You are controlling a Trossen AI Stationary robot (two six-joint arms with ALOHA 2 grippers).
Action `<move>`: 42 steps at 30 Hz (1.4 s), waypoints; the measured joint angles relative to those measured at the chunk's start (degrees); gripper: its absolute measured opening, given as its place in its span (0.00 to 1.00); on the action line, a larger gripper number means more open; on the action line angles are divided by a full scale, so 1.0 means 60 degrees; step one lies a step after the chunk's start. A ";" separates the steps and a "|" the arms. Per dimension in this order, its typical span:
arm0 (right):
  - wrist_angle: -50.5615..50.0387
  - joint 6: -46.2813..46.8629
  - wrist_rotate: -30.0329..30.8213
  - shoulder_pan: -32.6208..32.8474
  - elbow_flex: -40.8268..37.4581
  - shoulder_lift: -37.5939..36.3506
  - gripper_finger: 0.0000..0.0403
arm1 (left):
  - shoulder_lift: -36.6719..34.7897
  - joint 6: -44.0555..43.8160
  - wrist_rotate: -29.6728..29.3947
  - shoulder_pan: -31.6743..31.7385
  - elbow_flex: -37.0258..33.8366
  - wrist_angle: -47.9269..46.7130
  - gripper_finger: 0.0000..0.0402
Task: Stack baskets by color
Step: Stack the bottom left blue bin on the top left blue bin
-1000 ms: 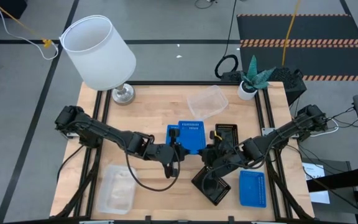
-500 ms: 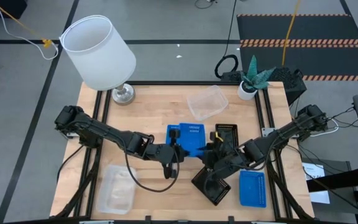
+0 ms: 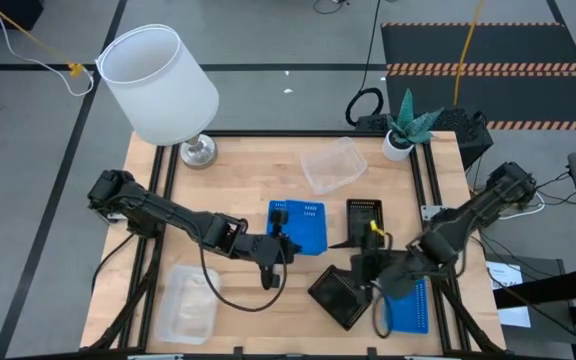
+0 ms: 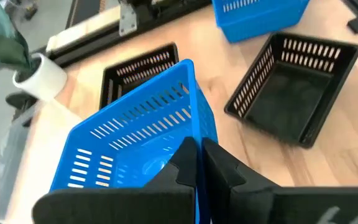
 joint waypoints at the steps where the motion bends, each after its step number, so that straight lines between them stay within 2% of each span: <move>1: -0.0026 0.0003 0.0000 0.0120 0.0000 -0.0105 0.60 | -0.0046 -0.0083 -0.0033 -0.0006 -0.0004 -0.0127 0.02; 5: -0.0255 0.0062 -0.0004 0.0573 0.0000 -0.0445 0.59 | -0.0447 -0.0236 -0.0267 -0.0220 -0.0207 -0.0080 0.02; 9: -0.0525 0.0251 0.0007 0.0954 0.0000 -0.0661 0.59 | -0.1100 -0.0356 -0.0518 -0.0627 -0.1230 0.0219 0.02; 14: -0.0500 0.0189 0.0016 0.1205 -0.0004 -0.0739 0.59 | -0.2133 -0.0042 -0.1239 -0.1122 -0.3374 0.2501 0.02; 17: -0.0504 0.0165 0.0303 0.1243 -0.0004 -0.0732 0.59 | -0.2562 0.0461 -0.1350 -0.1176 -0.4577 0.4088 0.02; 19: -0.0494 0.0163 0.0485 0.1245 -0.0004 -0.0732 0.59 | -0.2570 0.0827 -0.1381 -0.1071 -0.5064 0.5136 0.02; 21: -0.0481 0.0163 0.0494 0.1245 -0.0004 -0.0736 0.59 | -0.2562 0.1012 -0.1385 -0.0969 -0.5450 0.5418 0.02; 31: -0.0509 0.0094 0.0515 0.1241 -0.0007 -0.0758 0.59 | -0.2138 0.1541 -0.1386 -0.0593 -0.5649 0.6193 0.02; 42: -0.0515 0.0156 0.0512 0.1241 -0.0007 -0.0758 0.59 | -0.1465 0.2016 -0.1699 -0.0517 -0.5702 0.6098 0.02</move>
